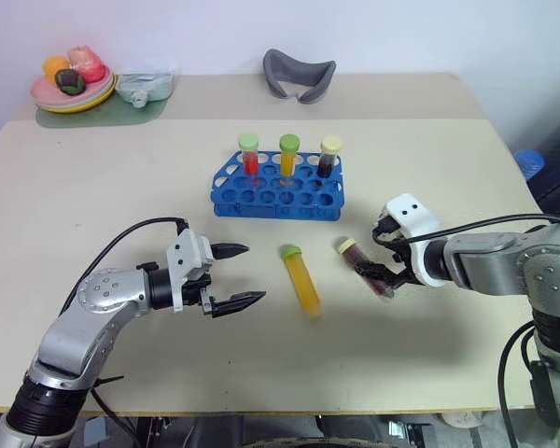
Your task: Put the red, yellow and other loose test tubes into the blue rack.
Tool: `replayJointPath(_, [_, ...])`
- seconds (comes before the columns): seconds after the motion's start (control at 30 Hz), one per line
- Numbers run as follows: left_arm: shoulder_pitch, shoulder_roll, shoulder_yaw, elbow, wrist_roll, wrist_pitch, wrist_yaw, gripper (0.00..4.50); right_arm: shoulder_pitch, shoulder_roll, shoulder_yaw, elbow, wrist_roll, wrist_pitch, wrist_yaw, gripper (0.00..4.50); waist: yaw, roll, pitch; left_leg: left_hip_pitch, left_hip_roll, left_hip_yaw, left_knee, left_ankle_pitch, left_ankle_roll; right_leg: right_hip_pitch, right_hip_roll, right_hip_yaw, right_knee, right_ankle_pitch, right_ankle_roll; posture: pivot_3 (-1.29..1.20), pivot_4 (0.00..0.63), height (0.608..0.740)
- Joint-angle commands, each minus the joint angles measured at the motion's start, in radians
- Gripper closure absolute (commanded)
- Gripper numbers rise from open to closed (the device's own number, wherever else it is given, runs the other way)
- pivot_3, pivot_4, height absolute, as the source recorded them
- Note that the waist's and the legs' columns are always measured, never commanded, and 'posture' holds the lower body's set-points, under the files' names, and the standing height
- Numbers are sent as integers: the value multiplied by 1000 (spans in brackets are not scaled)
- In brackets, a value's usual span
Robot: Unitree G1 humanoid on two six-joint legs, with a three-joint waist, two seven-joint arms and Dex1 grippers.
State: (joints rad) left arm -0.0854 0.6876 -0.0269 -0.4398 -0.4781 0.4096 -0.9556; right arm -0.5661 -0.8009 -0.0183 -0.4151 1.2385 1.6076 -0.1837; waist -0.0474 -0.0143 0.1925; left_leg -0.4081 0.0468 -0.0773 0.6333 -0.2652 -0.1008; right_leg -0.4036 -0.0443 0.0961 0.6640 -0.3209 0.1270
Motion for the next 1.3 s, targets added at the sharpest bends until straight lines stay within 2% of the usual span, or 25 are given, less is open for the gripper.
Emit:
replayJointPath(0.03, [23, 9, 0, -57, 3, -17, 0, 65, -48, 23, 28, 33, 166, 7, -174, 0, -1, 0, 0, 0, 0, 0, 0, 0, 0, 0, 0, 0, 0, 0, 0, 0, 150, 740])
replayJointPath(0.2, [59, 12, -4, -81, 17, -26, -2, 65, -100, 43, 102, 137, 353, -29, -414, 0, 2, 0, 0, 0, 0, 0, 0, 0, 0, 0, 0, 0, 1, 0, 0, 0, 150, 740])
replayJointPath(0.43, [62, 6, -6, -86, 25, -28, 1, 65, -159, -96, 350, 193, 706, -256, -729, 0, 2, 0, 0, 0, 0, 0, 1, 0, 0, 0, 0, 0, 1, 0, 0, 0, 150, 740])
replayJointPath(0.53, [56, 1, -8, -84, 27, -28, 2, 65, -189, -123, 431, 189, 734, -295, -776, 0, -1, 0, 0, 0, 1, 0, 1, 0, 0, 0, 0, 0, 1, 0, 0, 0, 150, 740])
replayJointPath(0.77, [49, -1, -15, -78, 31, -27, 0, 65, -246, -131, 520, 219, 734, -320, -777, 0, -1, 0, 0, 0, 1, 0, 1, 0, 0, -1, 1, 0, 1, 0, 0, 0, 150, 740])
replayJointPath(0.87, [47, -1, -16, -79, 31, -27, 0, 0, -258, -130, 540, 240, 734, -318, -778, 891, 0, 0, 0, 0, 1, 0, 1, 0, 0, -1, 1, 0, 1, 0, 0, 0, 150, 740])
replayJointPath(1.03, [44, -7, -6, -82, 12, -19, 7, 0, -276, -125, 559, 257, 734, -316, -768, 3276, 3, 0, 0, 0, 1, 0, 1, 0, 0, -1, 1, 0, 1, 0, 0, 0, 150, 740])
replayJointPath(1.3, [47, -15, 8, -86, -15, -11, 22, 0, -296, -128, 560, 238, 732, -321, -759, 3276, 1, 0, 0, 0, 1, 0, 1, 0, 0, -1, 1, 0, 1, 0, 0, 0, 150, 740])
